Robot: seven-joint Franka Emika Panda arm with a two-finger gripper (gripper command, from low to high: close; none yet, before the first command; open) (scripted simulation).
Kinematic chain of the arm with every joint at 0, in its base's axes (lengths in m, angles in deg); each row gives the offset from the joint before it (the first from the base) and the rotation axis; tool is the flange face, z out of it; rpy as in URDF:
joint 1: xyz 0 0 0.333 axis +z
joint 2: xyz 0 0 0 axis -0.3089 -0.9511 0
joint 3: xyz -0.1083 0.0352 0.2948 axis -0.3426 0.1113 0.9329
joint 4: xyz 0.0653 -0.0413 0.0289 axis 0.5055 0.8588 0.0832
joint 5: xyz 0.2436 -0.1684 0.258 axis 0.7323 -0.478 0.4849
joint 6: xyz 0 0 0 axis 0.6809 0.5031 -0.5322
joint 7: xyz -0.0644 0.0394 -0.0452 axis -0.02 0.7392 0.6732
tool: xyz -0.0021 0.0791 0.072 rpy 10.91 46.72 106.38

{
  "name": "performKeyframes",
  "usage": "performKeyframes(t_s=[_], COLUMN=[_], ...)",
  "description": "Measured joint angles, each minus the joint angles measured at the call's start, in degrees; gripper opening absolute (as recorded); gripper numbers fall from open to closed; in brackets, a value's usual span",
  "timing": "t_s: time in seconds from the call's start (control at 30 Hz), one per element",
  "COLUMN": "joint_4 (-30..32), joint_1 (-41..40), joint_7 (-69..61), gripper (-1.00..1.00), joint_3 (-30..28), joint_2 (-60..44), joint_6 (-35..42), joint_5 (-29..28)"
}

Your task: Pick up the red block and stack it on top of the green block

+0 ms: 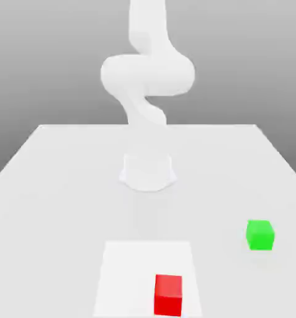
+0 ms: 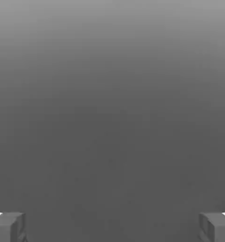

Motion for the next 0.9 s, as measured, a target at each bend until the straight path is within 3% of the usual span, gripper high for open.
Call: performKeyframes(t_s=[0.9], joint_4=[8.8], joint_1=[-0.2], joint_7=[9.9], gripper=[0.0], joint_3=[3.8], joint_2=[-56.3], joint_6=[-23.6], joint_5=[-2.9])
